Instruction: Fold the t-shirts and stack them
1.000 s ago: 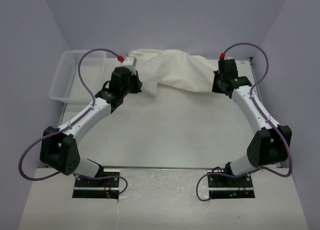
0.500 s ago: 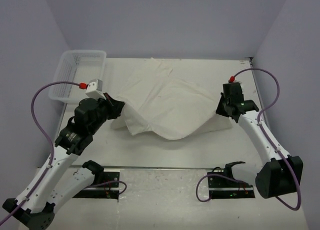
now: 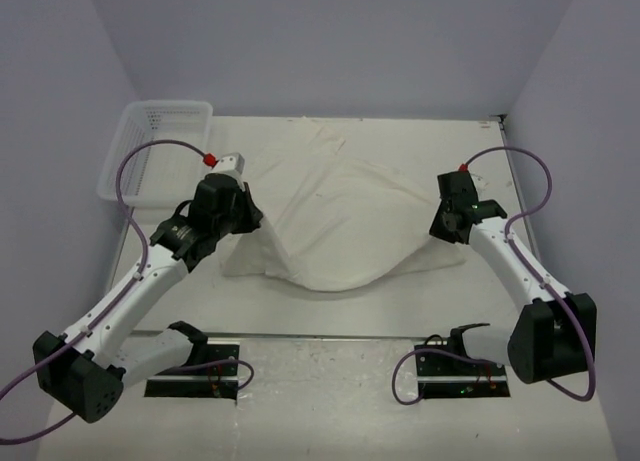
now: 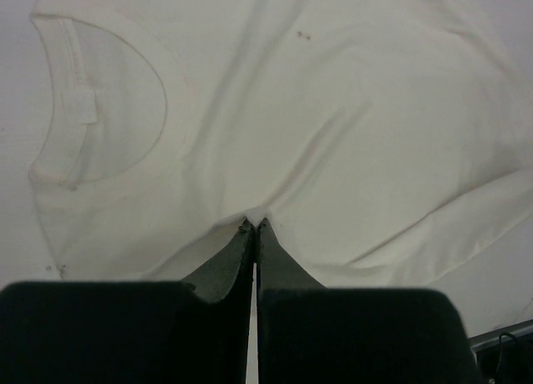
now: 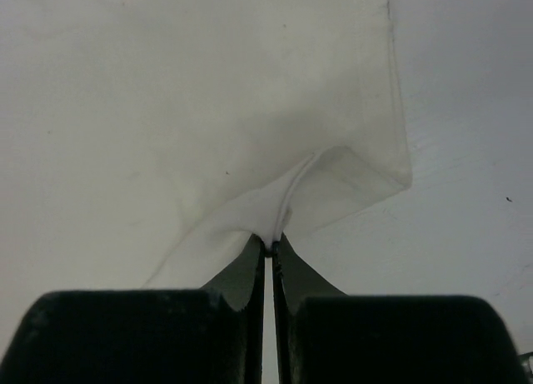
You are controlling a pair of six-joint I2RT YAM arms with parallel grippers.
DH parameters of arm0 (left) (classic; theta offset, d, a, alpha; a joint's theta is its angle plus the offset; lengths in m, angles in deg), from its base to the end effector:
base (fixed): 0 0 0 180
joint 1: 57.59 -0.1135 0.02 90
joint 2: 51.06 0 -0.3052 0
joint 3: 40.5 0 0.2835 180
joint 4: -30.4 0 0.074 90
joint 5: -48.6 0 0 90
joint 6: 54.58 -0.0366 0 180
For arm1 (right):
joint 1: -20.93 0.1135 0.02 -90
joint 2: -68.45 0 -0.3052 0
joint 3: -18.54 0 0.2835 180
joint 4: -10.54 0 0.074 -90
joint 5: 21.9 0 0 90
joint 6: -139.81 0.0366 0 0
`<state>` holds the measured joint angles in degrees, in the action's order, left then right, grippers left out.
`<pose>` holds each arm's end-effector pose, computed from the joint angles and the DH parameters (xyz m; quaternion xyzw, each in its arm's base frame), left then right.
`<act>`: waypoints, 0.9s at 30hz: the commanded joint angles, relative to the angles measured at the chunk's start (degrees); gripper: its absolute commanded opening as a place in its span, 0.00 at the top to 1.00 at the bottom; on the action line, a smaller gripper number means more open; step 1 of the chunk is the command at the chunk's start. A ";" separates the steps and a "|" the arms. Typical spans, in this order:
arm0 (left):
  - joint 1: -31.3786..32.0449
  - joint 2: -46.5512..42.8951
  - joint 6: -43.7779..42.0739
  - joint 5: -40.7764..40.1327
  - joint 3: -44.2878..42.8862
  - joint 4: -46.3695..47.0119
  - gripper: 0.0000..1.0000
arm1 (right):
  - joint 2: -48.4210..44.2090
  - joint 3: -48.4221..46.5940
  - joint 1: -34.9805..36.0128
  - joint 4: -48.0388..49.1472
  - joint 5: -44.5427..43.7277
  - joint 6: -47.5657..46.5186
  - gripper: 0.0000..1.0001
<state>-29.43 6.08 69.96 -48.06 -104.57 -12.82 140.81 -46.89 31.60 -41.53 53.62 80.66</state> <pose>0.2002 -0.1023 0.3388 -0.0758 0.8878 -0.1904 0.4121 0.2624 0.0401 0.2763 0.2006 0.9353 -0.0196 0.2909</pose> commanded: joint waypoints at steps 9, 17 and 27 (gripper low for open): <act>-0.13 18.25 -8.70 3.40 -18.52 4.73 1.00 | -8.28 1.71 0.22 -10.14 -10.92 11.15 1.00; -0.21 28.80 -10.81 3.49 -25.13 3.49 1.00 | -17.07 2.50 0.22 -11.56 -14.17 13.45 1.00; -1.61 34.88 -11.34 -0.55 -28.48 1.03 1.00 | -10.05 0.57 -0.57 -10.34 -16.89 12.66 1.00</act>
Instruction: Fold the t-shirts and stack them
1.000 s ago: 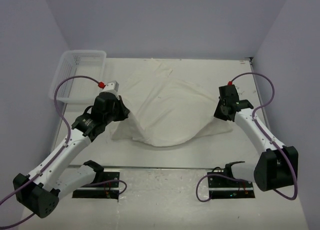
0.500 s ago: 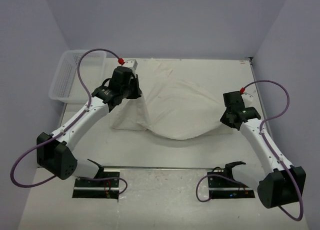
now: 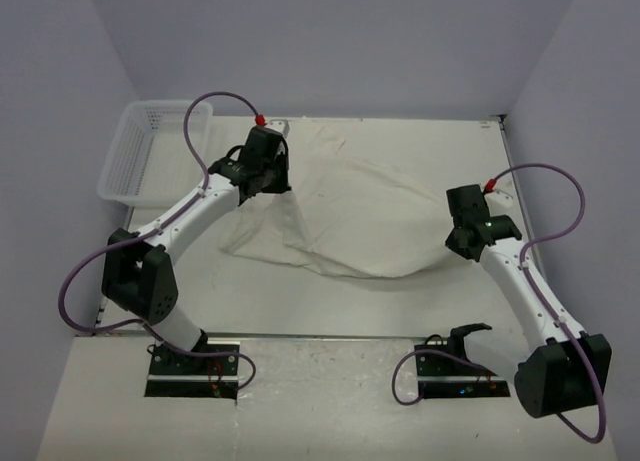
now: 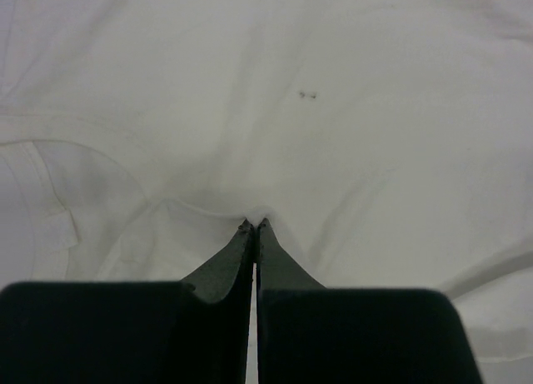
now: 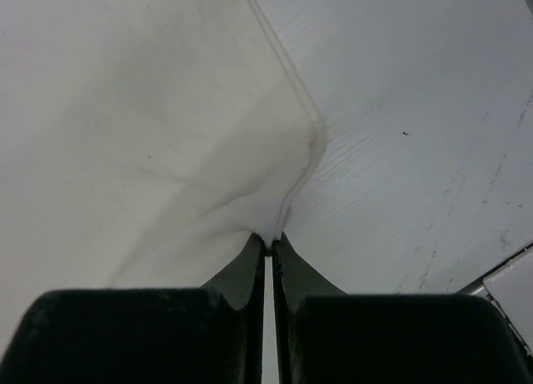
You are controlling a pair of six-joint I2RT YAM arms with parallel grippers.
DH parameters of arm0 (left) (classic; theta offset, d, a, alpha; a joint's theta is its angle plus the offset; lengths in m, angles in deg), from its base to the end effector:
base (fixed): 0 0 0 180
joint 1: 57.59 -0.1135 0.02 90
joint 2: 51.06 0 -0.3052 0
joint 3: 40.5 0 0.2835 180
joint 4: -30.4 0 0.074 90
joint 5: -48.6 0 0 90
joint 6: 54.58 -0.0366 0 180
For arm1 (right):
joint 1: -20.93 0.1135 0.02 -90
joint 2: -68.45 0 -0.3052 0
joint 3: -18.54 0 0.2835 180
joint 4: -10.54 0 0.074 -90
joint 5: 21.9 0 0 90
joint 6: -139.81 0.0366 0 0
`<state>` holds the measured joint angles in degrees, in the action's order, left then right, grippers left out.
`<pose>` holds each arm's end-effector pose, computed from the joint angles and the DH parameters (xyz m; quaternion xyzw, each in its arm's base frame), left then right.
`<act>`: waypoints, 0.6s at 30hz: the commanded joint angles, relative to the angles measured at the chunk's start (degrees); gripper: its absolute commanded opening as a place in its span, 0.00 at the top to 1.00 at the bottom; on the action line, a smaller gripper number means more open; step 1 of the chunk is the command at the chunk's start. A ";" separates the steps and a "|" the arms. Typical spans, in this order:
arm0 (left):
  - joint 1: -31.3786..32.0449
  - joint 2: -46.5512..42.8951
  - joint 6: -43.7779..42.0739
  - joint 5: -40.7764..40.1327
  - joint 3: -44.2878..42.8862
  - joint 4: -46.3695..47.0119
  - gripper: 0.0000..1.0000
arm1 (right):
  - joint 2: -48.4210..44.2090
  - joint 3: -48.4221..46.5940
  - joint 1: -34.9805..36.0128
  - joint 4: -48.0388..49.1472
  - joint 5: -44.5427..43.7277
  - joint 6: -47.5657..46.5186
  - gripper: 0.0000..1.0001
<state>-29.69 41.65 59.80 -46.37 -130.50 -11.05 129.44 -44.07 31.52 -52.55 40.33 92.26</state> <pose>0.3522 -0.1829 0.3280 0.0114 0.9203 -0.1356 0.3669 0.2058 0.0211 0.2950 0.3151 0.8885 -0.1013 0.3179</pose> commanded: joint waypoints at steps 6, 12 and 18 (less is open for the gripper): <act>-2.32 -7.26 -1.61 -7.23 -1.85 1.81 1.00 | 3.34 -9.78 -0.57 3.58 -4.14 -7.29 1.00; -2.32 -15.60 -9.33 -6.90 -7.82 3.12 1.00 | 2.64 -25.94 -0.31 11.57 3.93 -20.73 1.00; -2.32 -22.21 -18.32 -10.58 -24.15 4.45 1.00 | 3.96 -51.61 1.71 15.80 10.89 -34.27 1.00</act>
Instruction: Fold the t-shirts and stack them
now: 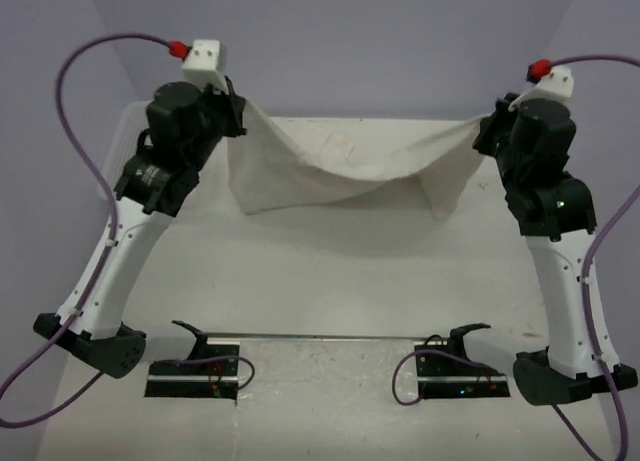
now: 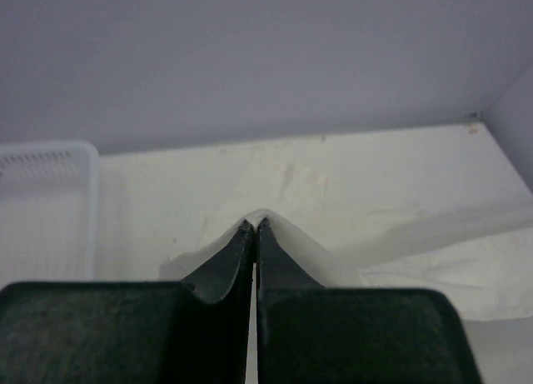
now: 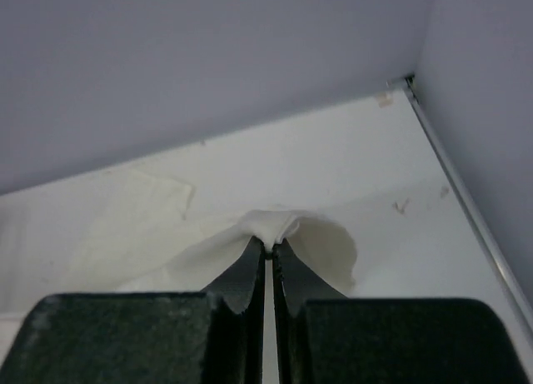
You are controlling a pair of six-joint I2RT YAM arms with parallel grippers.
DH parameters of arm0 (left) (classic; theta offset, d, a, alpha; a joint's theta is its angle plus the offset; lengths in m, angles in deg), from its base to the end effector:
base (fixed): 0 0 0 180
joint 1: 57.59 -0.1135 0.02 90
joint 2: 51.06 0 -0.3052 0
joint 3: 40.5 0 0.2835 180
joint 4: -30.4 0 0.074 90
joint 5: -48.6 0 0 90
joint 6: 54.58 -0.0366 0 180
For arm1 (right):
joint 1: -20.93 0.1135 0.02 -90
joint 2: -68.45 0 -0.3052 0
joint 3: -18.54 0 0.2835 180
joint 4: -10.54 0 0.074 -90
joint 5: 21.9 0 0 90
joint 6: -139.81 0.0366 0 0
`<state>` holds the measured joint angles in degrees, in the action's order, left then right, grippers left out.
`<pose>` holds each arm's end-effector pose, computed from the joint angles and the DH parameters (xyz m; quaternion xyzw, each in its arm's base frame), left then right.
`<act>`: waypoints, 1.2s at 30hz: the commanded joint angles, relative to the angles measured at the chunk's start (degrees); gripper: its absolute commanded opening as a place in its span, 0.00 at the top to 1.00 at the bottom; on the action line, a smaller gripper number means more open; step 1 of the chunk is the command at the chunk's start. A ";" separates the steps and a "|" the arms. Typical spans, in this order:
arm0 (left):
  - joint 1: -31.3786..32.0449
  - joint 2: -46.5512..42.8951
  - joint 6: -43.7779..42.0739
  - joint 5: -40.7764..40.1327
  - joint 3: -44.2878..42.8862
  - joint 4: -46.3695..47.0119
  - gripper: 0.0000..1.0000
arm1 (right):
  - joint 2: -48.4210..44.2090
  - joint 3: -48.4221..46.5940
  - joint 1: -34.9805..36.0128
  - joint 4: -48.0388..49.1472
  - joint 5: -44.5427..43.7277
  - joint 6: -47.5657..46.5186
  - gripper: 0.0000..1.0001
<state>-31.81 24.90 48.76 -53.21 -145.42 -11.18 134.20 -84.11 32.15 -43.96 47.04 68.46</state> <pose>0.2745 -0.1242 0.5229 0.0202 0.7788 -0.1325 0.6128 0.2227 0.0308 0.5293 0.1591 0.7847 0.0072 0.5991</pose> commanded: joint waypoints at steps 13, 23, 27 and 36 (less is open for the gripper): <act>-0.20 -9.17 -16.85 -4.00 -34.30 9.13 1.00 | 1.57 -43.08 7.67 5.27 18.42 -22.96 1.00; -0.20 5.84 -27.93 -6.56 -35.09 21.44 1.00 | 19.22 -51.16 5.05 11.85 17.19 -26.22 1.00; -2.74 14.54 -30.40 -4.72 -38.50 27.33 1.00 | 27.13 -55.19 1.26 14.15 20.00 -24.10 1.00; -19.27 29.24 -18.63 8.91 -50.63 32.18 1.00 | 36.19 -59.95 -3.93 19.61 20.71 -24.45 1.00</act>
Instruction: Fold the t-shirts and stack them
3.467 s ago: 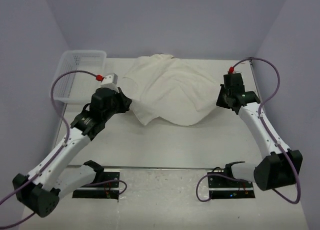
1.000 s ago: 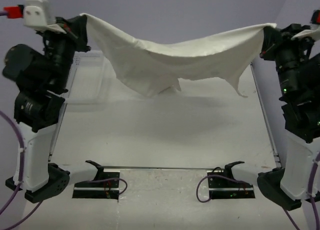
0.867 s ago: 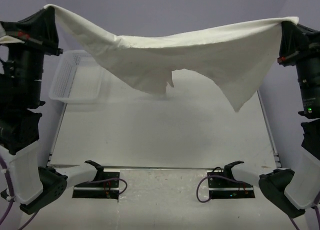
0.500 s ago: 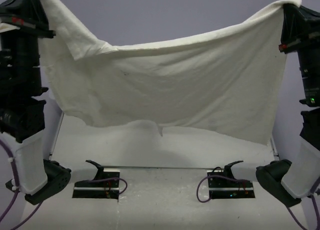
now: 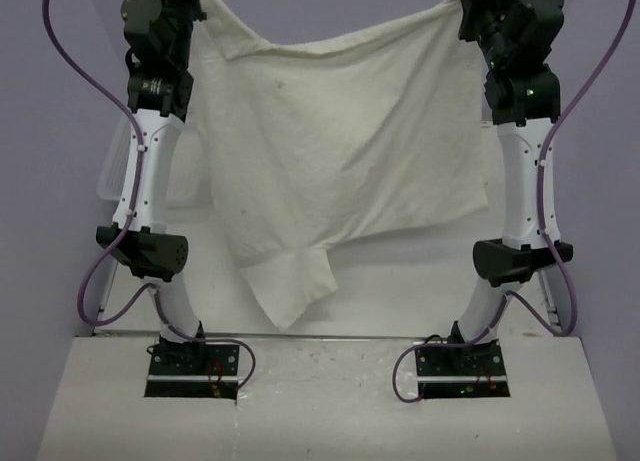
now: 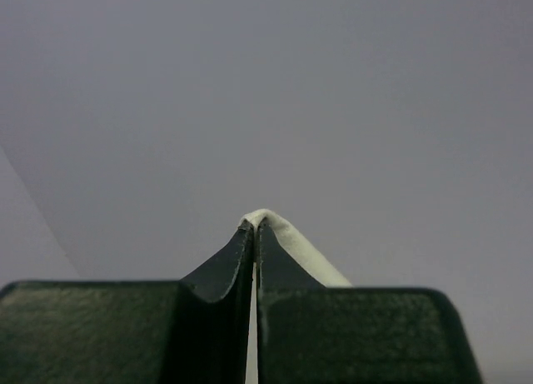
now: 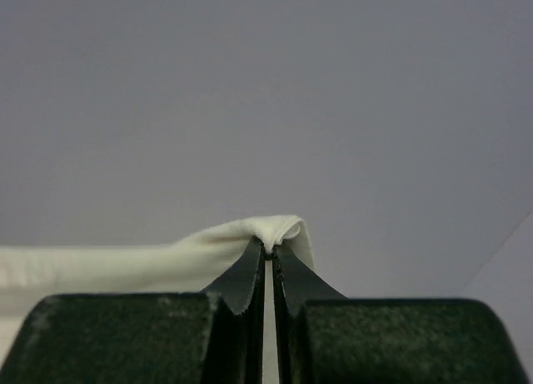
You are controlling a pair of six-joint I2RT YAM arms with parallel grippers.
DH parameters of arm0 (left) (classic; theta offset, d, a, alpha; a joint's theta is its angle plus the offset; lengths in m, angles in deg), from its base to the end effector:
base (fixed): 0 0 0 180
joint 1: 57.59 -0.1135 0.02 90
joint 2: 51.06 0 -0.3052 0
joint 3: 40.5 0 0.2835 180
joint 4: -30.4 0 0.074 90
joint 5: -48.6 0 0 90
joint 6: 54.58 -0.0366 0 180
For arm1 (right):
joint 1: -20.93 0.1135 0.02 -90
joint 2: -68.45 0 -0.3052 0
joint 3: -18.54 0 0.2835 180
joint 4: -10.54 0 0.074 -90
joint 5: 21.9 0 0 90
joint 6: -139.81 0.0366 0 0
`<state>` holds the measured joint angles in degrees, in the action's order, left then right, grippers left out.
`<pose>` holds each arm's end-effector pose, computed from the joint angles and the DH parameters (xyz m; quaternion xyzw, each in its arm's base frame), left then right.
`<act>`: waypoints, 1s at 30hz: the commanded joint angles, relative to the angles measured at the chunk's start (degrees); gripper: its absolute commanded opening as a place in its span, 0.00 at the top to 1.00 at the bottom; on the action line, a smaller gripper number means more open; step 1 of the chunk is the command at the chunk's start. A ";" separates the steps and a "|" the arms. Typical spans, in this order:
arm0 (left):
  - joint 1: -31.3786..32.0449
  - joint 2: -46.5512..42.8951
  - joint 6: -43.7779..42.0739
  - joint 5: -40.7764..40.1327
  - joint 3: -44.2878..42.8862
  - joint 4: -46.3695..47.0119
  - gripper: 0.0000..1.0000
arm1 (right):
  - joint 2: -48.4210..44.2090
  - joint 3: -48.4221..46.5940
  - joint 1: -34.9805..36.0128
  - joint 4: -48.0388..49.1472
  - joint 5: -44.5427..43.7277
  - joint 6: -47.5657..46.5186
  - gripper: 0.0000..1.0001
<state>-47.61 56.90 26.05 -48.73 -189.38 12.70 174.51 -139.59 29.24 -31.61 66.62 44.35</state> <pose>0.4240 -0.0699 0.6330 0.0397 0.5504 0.0307 0.8334 0.3837 0.0551 0.6495 -0.0673 0.6398 0.0107 0.7655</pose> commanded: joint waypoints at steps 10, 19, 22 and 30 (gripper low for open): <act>-9.54 -6.61 8.75 12.41 -4.85 8.02 1.00 | -7.62 4.64 -4.97 6.65 2.18 0.62 1.00; 0.91 -19.16 7.33 8.05 22.89 3.45 1.00 | -9.82 26.16 -5.33 -2.47 -5.45 5.01 1.00; 2.23 -27.06 16.61 9.09 40.03 4.42 1.00 | -10.70 35.55 -5.33 -6.01 -7.40 10.19 1.00; 7.86 -43.61 31.07 8.04 70.29 -0.58 1.00 | -21.32 61.07 -5.24 -9.35 -9.41 23.89 1.00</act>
<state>-41.47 21.21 49.85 -40.25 -122.36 12.35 161.59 -82.69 24.24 -38.82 60.37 60.70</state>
